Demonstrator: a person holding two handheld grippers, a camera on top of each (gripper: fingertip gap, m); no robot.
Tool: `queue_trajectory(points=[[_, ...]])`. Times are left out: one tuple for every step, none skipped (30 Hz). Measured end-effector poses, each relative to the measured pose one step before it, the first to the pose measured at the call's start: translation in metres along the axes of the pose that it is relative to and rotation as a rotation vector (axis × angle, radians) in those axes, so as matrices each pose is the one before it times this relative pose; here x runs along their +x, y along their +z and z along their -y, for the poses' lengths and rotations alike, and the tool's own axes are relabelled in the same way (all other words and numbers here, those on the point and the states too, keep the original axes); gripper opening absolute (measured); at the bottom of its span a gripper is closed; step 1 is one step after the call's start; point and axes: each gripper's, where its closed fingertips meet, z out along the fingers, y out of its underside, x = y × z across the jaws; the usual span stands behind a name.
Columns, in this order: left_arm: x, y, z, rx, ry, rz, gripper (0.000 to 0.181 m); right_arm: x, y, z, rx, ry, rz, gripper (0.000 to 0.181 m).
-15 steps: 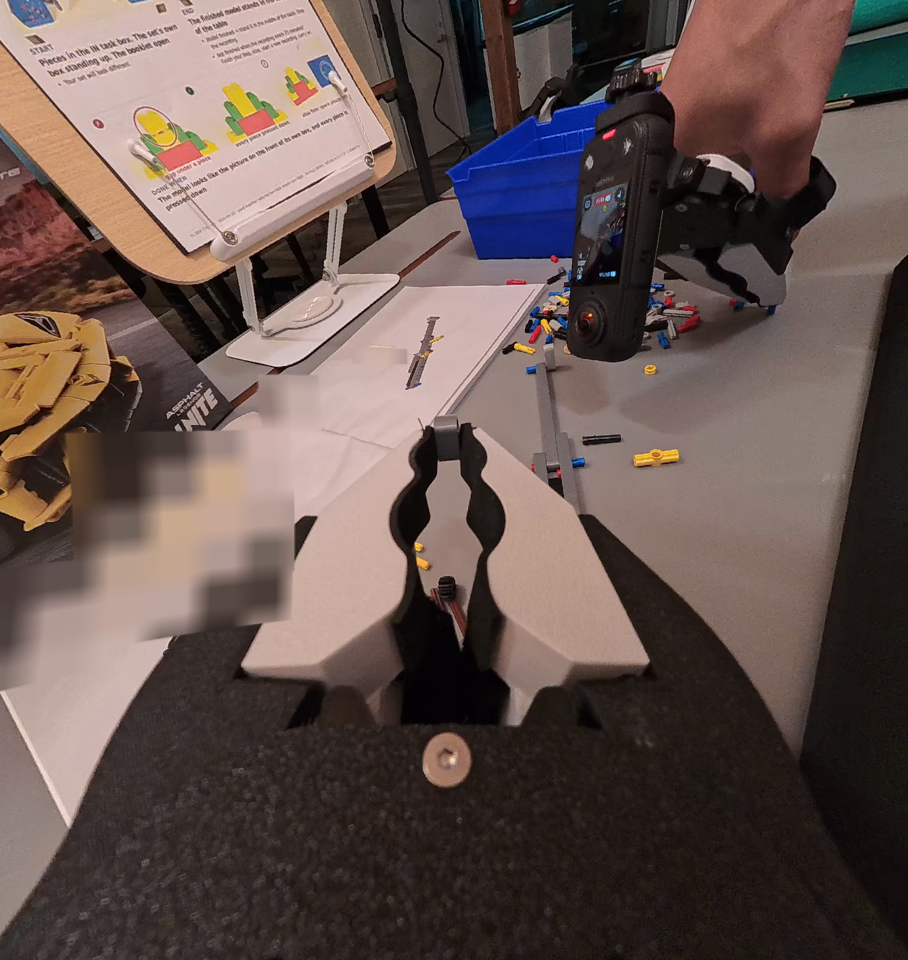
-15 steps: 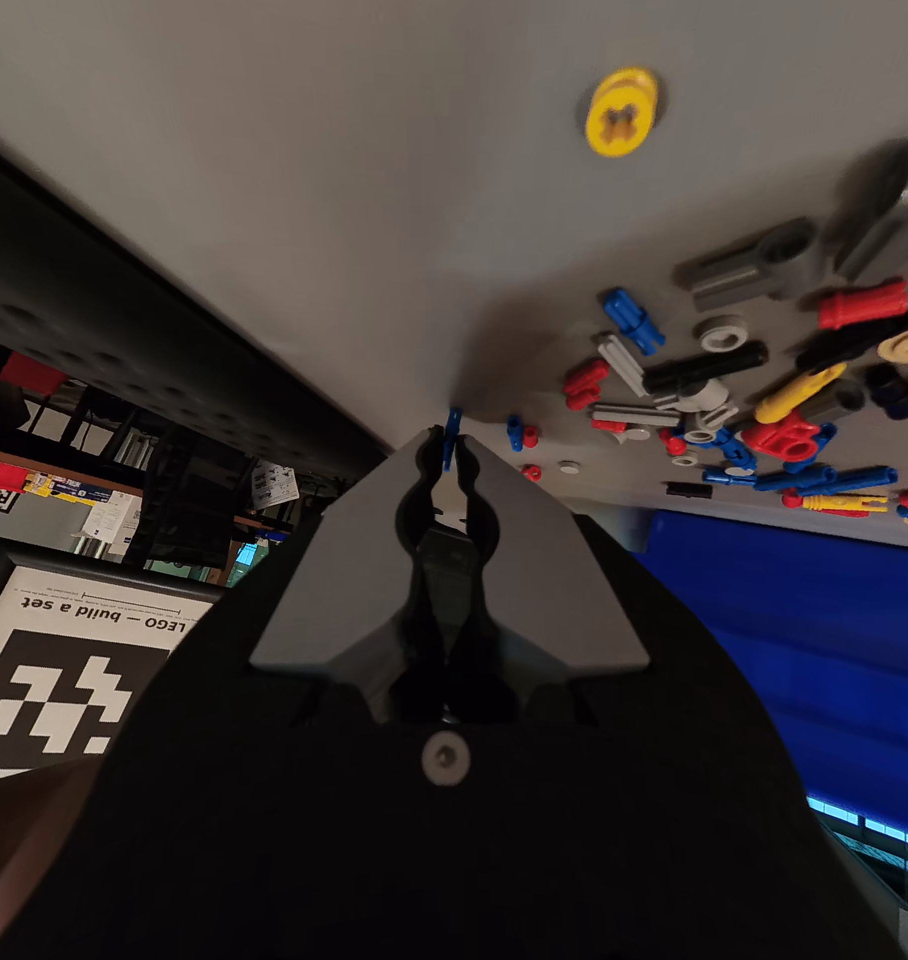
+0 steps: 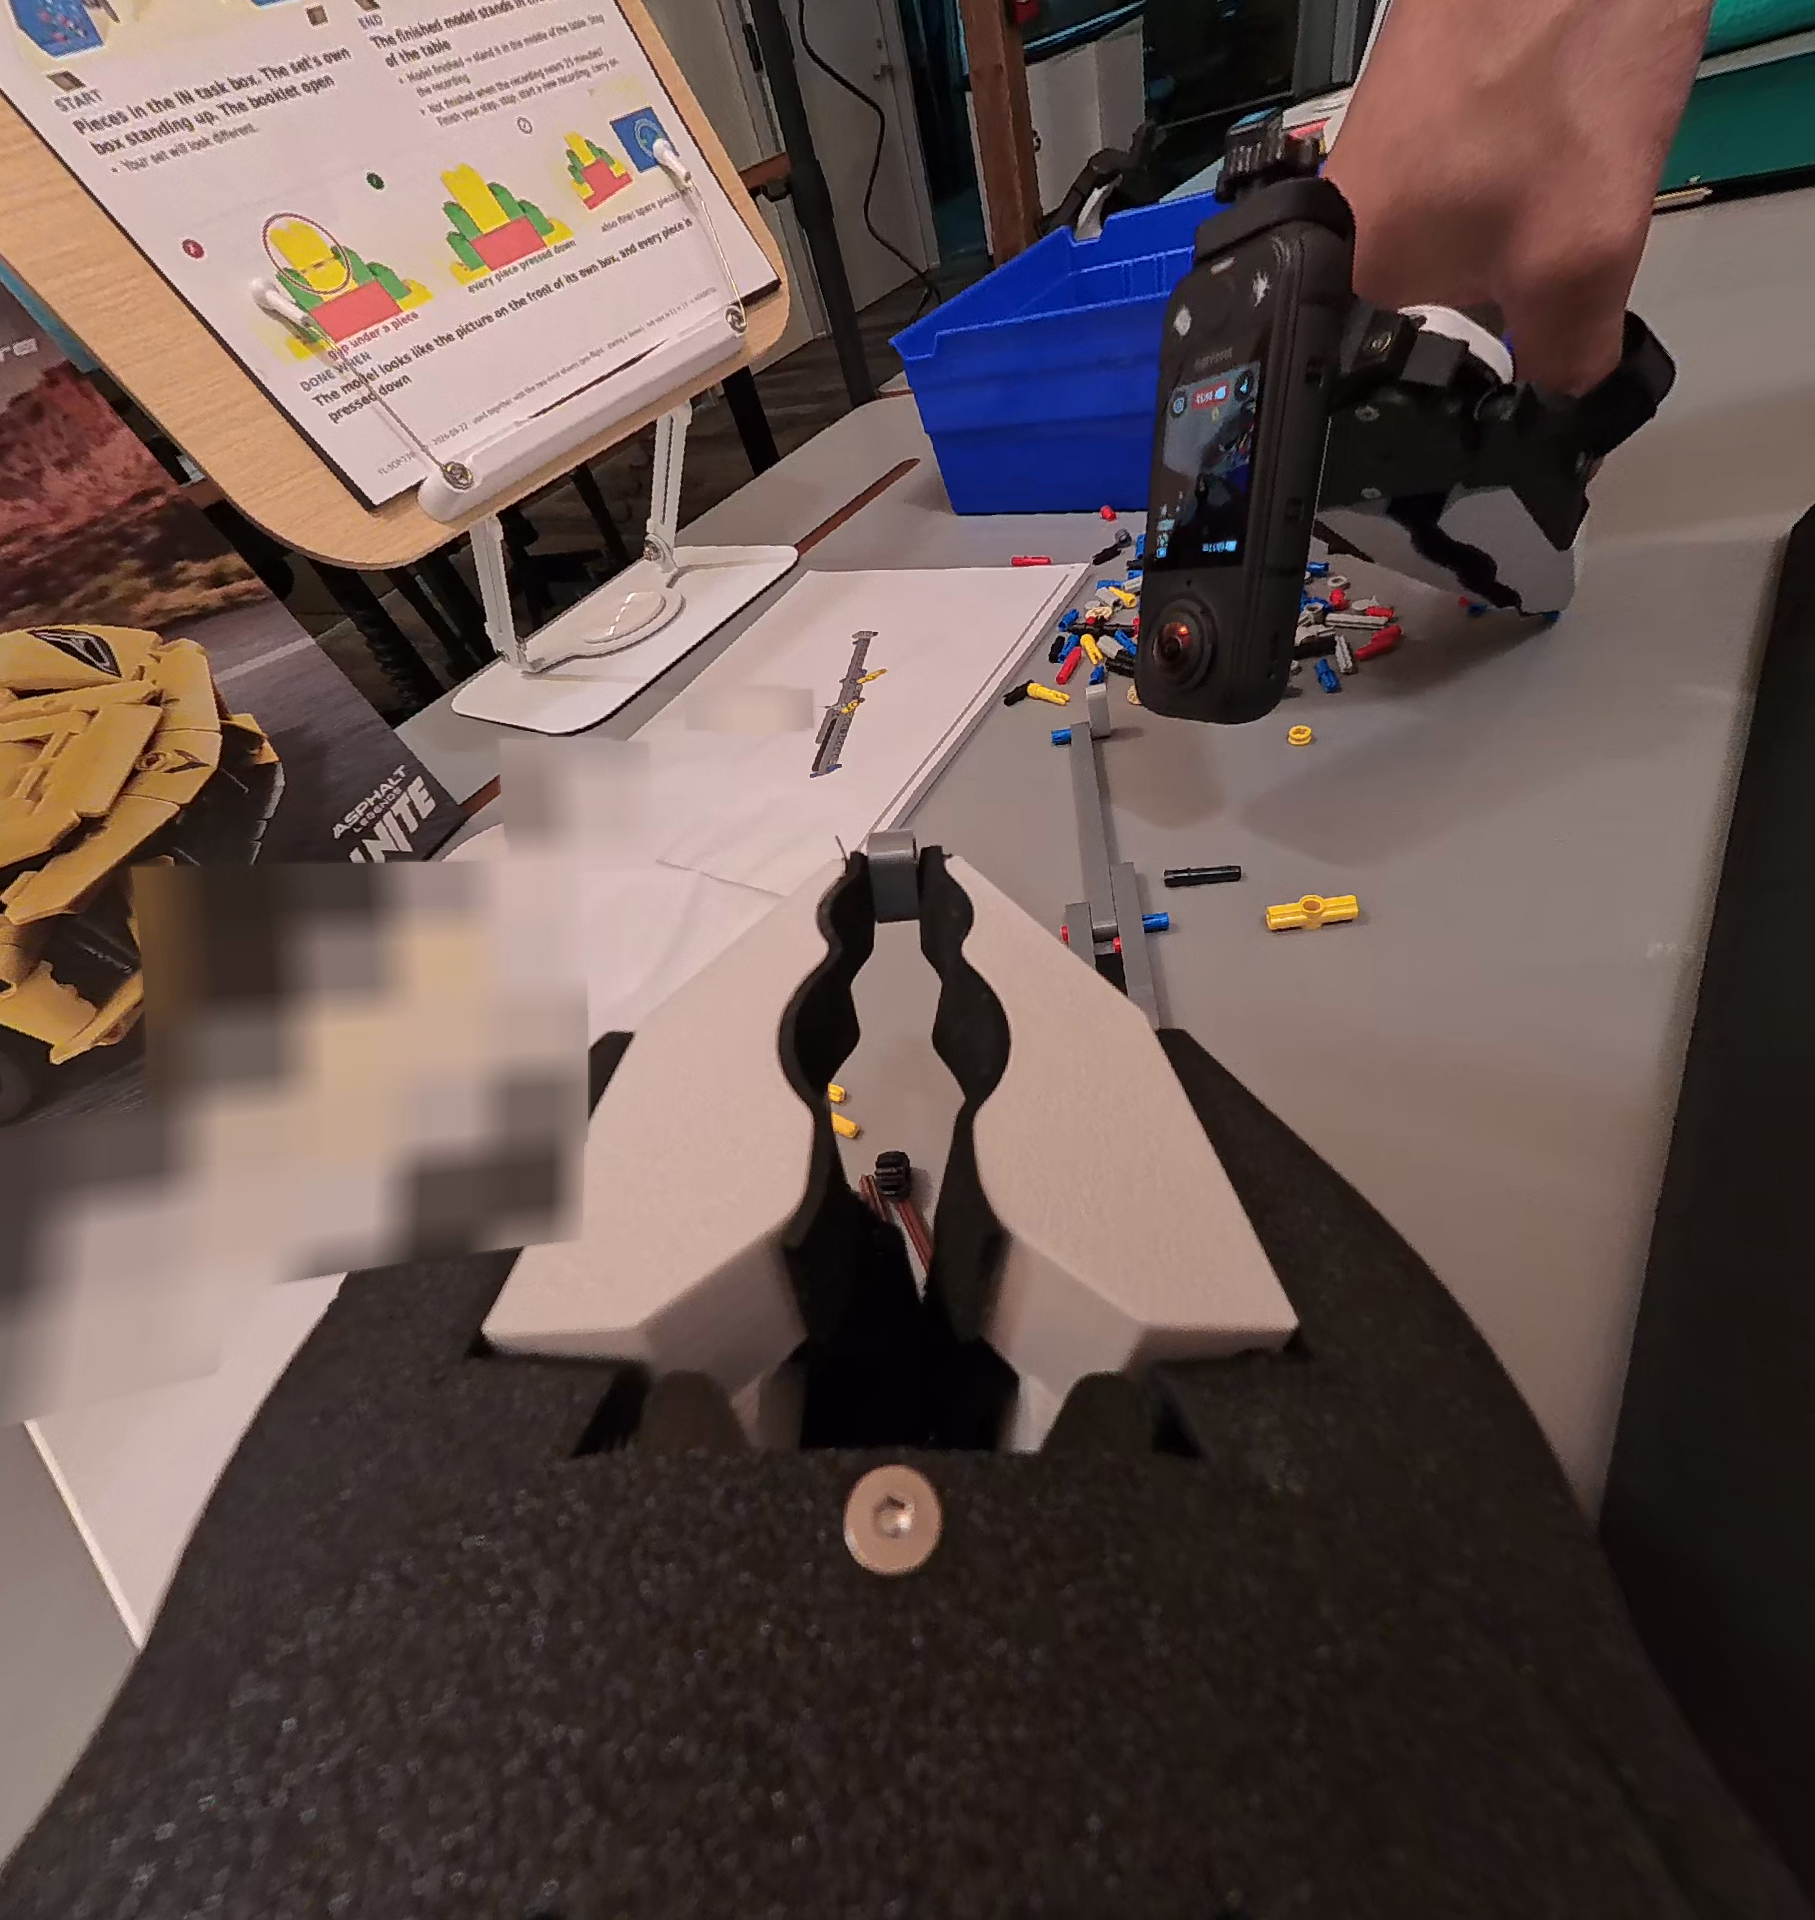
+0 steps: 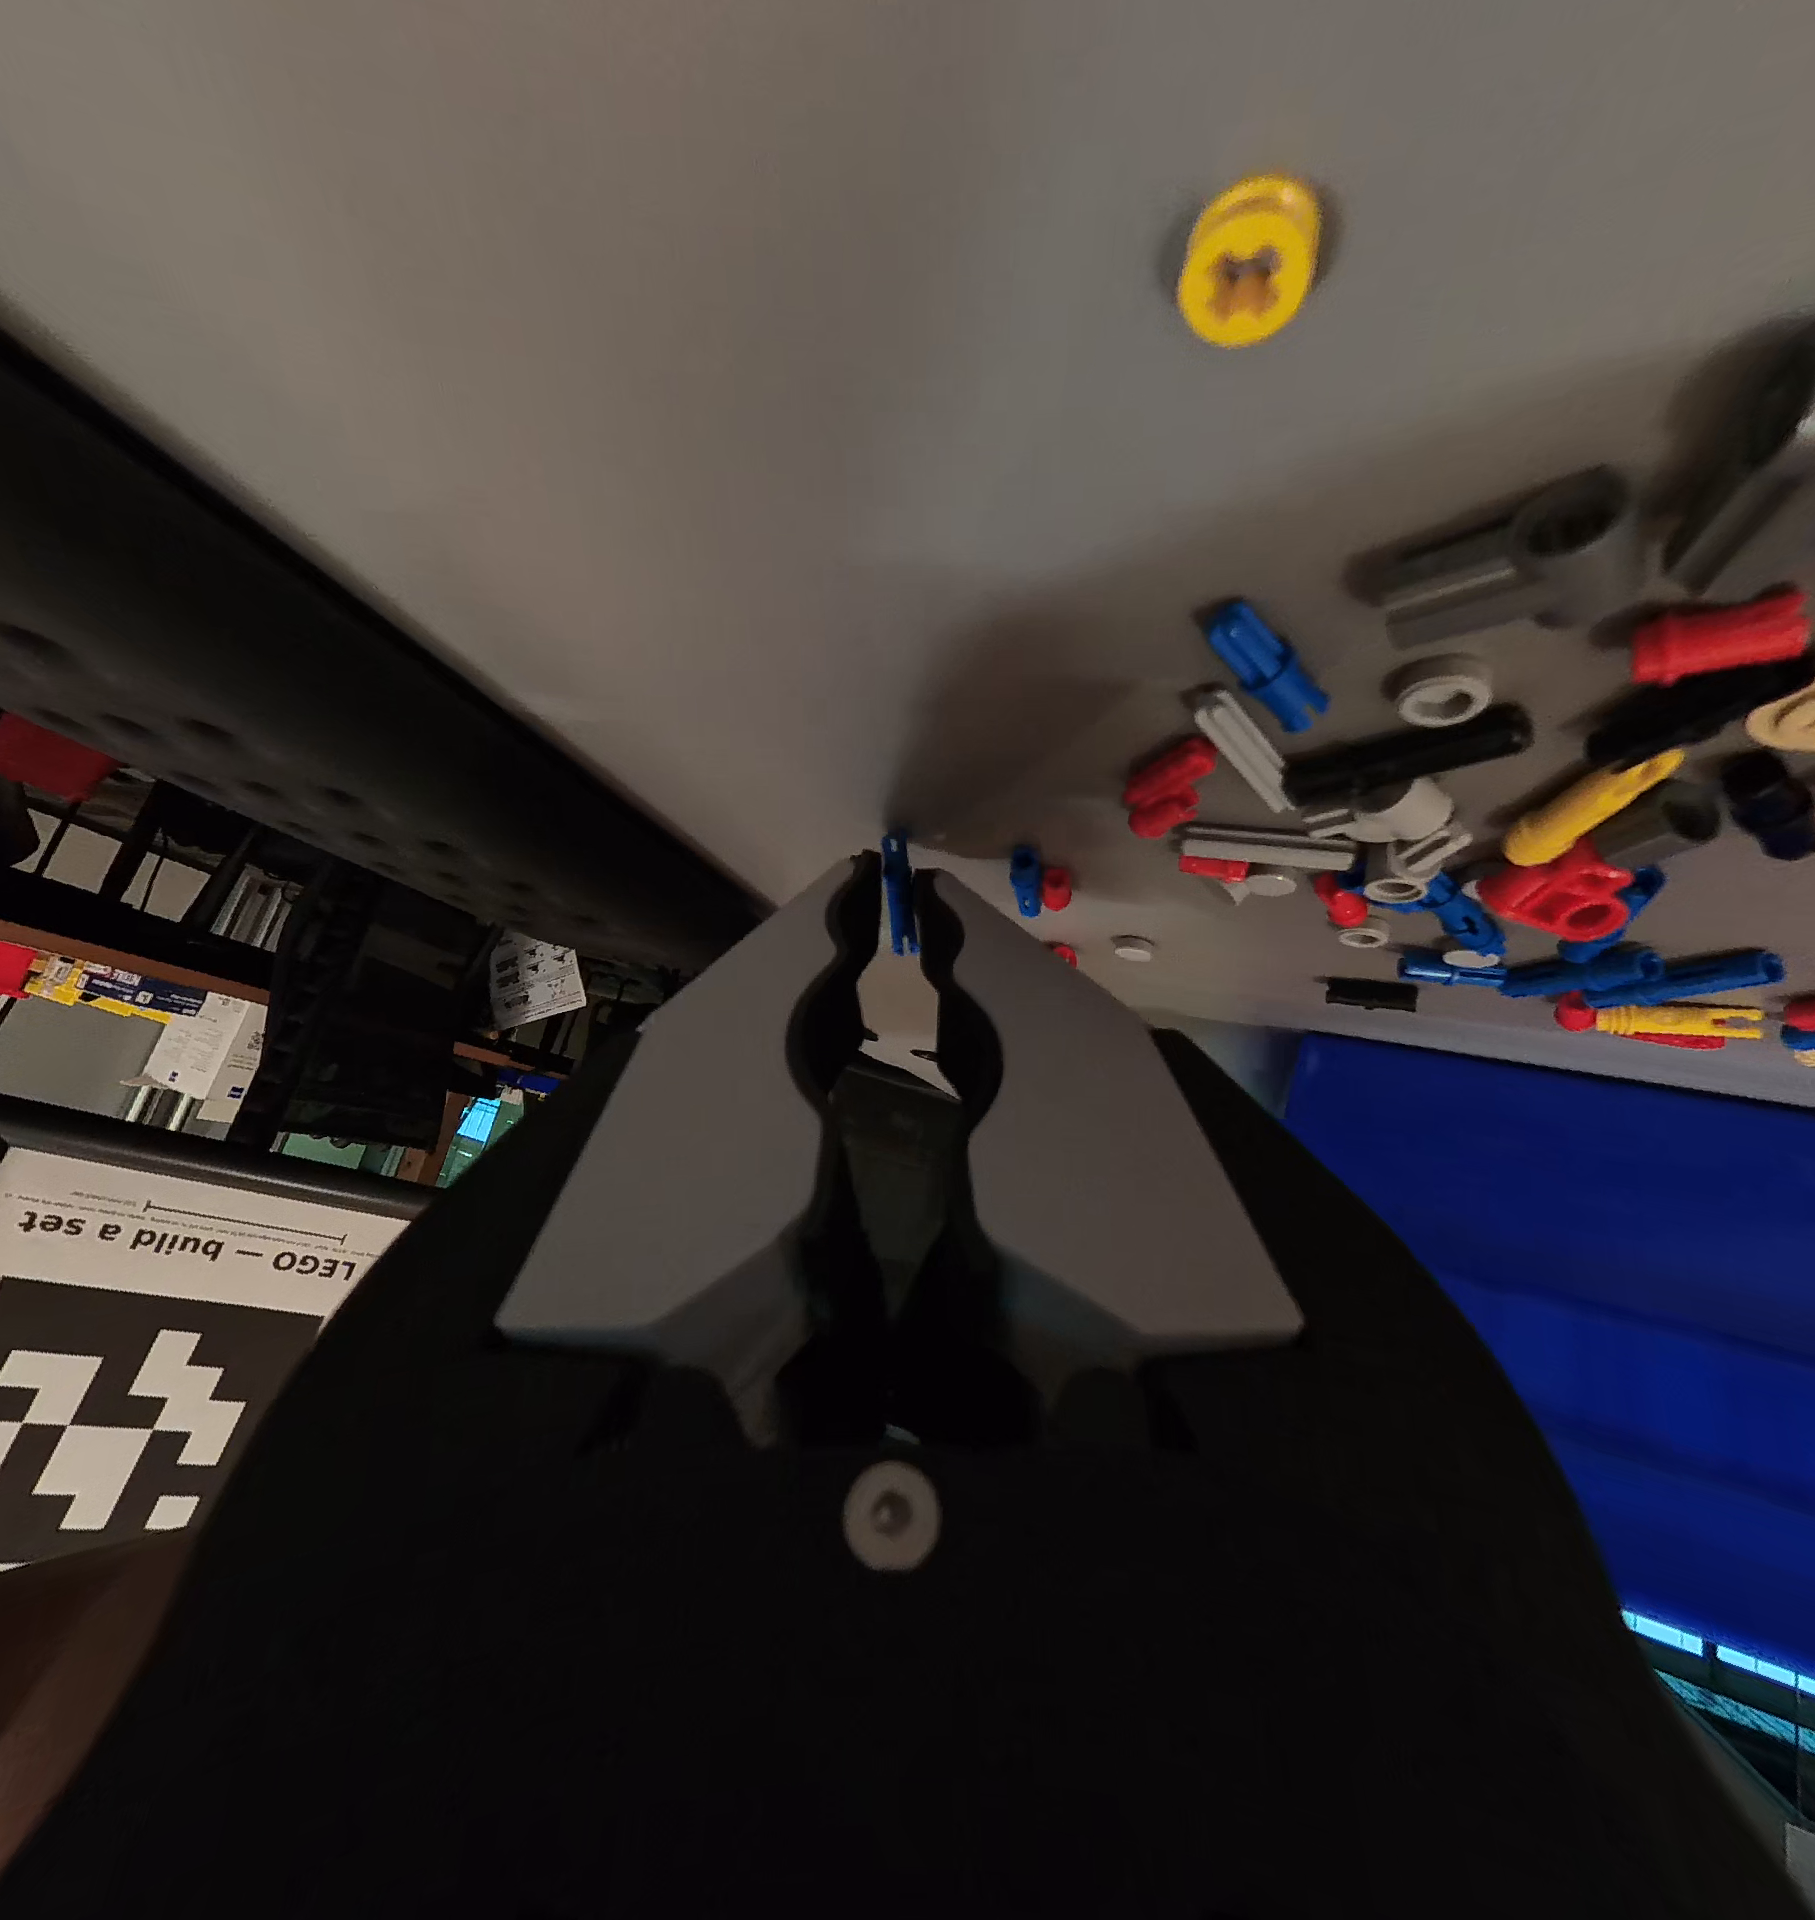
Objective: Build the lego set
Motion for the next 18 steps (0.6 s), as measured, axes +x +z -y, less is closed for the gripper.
queue_trajectory(points=[[-0.0002, 0.00002, -0.00013, -0.0011, 0.0005, 0.0012, 0.007, -0.00034, 0.00059, 0.00014, -0.0013, -0.0009, 0.0003, 0.006], [-0.00029, -0.00017, 0.00019, 0.0009, 0.0013, 0.0018, 0.007, 0.00015, 0.00068, 0.00045, 0.0009, -0.0022, -0.0043, 0.006], [-0.00001, -0.00019, 0.00032, 0.002, 0.0002, 0.0004, 0.007, -0.00094, 0.00069, -0.00013, -0.0008, 0.0006, 0.0027, 0.005], [-0.00003, -0.00013, 0.00011, 0.0008, -0.0013, -0.0008, 0.007, -0.0015, 0.00071, -0.00049, -0.0019, 0.0022, 0.0054, 0.005], [0.00003, 0.00004, -0.00014, -0.001, -0.0011, -0.0003, 0.007, -0.00016, 0.00057, -0.00029, 0.0007, 0.001, -0.0027, 0.005], [0.00007, 0.00008, 0.0001, 0.0002, 0.0009, 0.0005, 0.007, 0.00019, 0.00038, -0.00013, 0.0035, 0.0017, -0.0049, 0.005], [0.00008, -0.00004, 0.00033, 0.0015, 0.0012, 0.0, 0.007, -0.00018, 0.00023, -0.00041, 0.0037, 0.0019, -0.0017, 0.005], [0.00046, 0.00001, 0.00017, 0.0007, 0.0002, -0.0013, 0.007, 0.00002, 0.00013, -0.00044, 0.0044, 0.0003, -0.0027, 0.005], [0.00038, 0.00021, -0.00017, -0.0013, 0.0002, -0.0018, 0.007, 0.00133, -0.00003, 0.00006, 0.0066, 0.0009, -0.0097, 0.005], [0.00029, 0.00017, -0.00026, -0.0017, 0.0019, 0.0002, 0.007, 0.00024, -0.00017, 0.00009, 0.0066, 0.0043, -0.0012, 0.005], [0.00001, -0.00004, 0.00017, 0.0003, 0.0036, 0.0015, 0.007, -0.00082, 0.0, -0.00005, 0.004, 0.0054, 0.006, 0.006], [0.00031, -0.00001, 0.00028, 0.0009, 0.0028, 0.0005, 0.007, 0.00003, 0.00023, -0.00016, 0.0021, 0.0032, -0.0007, 0.005], [0.0004, 0.00006, -0.00005, -0.0004, 0.0011, -0.0011, 0.007, 0.0004, 0.00037, -0.00042, -0.0004, 0.0008, -0.0052, 0.005], [0.00012, 0.00012, -0.00047, -0.0019, 0.0008, 0.0001, 0.007, -0.00035, 0.00056, -0.00104, -0.0026, 0.0008, -0.0013, 0.005], [-0.00024, 0.00004, -0.00023, -0.0012, 0.0009, 0.0015, 0.007, -0.00112, 0.0008, -0.00121, -0.0023, 0.0016, 0.0031, 0.005], [-0.00026, -0.00023, -0.00001, 0.0007, -0.0003, 0.0012, 0.006, -0.00019, 0.00072, -0.00078, 0.001, 0.0022, -0.0024, 0.005], [-0.00027, -0.00026, 0.00027, 0.0019, -0.0021, 0.0004, 0.006, 0.00027, 0.00065, -0.0003, 0.0038, 0.0026, -0.0048, 0.005], [-0.00019, -0.00014, 0.00044, 0.0024, -0.0032, -0.0005, 0.006, 0.00042, 0.00061, -0.00034, 0.004, 0.0041, -0.0041, 0.005]])
